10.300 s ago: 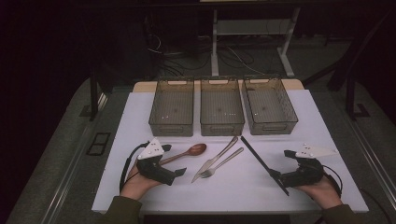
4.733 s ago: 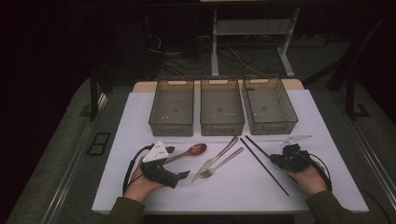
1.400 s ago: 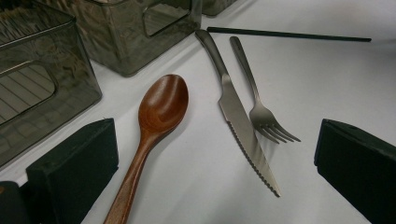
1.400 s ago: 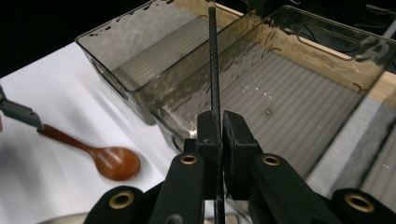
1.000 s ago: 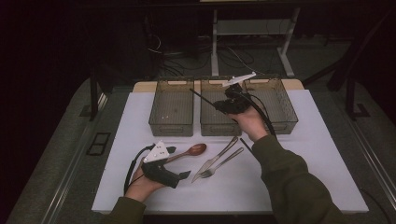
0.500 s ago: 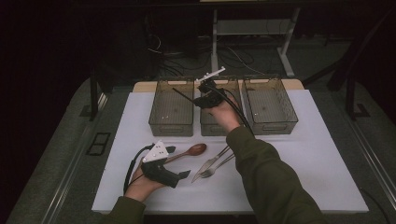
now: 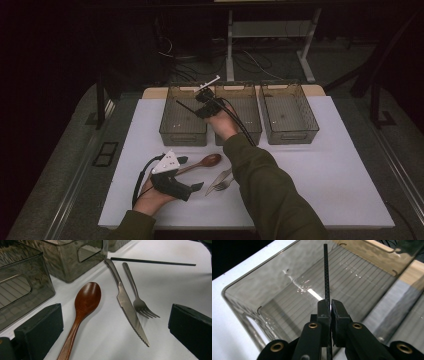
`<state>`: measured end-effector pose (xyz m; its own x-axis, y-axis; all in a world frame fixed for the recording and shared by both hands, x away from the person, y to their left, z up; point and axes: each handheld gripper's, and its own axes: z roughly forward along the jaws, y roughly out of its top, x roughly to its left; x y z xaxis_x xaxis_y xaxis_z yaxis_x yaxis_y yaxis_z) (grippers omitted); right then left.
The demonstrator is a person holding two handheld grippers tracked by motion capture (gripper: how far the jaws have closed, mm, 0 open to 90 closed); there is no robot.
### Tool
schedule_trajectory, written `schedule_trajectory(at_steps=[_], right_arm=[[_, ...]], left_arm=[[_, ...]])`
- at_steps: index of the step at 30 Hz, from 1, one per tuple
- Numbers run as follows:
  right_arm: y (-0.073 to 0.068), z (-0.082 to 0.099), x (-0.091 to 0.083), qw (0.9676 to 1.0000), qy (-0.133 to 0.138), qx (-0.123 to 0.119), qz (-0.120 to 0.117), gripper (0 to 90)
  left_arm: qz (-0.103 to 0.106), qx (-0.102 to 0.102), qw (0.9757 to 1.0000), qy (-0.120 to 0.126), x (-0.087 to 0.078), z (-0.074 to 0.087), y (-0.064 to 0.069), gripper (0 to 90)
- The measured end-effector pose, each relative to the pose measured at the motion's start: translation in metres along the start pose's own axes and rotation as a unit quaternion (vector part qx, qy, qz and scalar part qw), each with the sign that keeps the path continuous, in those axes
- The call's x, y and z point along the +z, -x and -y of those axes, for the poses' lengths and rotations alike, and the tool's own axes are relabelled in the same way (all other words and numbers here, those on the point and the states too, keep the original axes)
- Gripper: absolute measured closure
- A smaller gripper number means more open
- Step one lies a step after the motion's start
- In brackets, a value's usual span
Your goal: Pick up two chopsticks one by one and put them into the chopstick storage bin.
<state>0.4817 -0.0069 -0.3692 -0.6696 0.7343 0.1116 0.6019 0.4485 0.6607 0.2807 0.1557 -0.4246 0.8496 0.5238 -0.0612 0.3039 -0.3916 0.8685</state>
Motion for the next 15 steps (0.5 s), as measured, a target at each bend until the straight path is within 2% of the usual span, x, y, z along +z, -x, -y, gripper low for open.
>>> schedule_trajectory(at_steps=[6, 15], right_arm=[[-0.008, -0.009, 0.023, 0.9997, -0.023, 0.003, 0.004, 85.0], [-0.016, -0.021, 0.036, 0.9997, -0.023, 0.001, 0.002, 83.9]], left_arm=[[0.001, 0.0, 1.0, 0.0, 0.0, 0.0, 0.001, 0.0], [0.002, 0.0, 1.0, 0.005, 0.0, -0.001, 0.0, 0.0]])
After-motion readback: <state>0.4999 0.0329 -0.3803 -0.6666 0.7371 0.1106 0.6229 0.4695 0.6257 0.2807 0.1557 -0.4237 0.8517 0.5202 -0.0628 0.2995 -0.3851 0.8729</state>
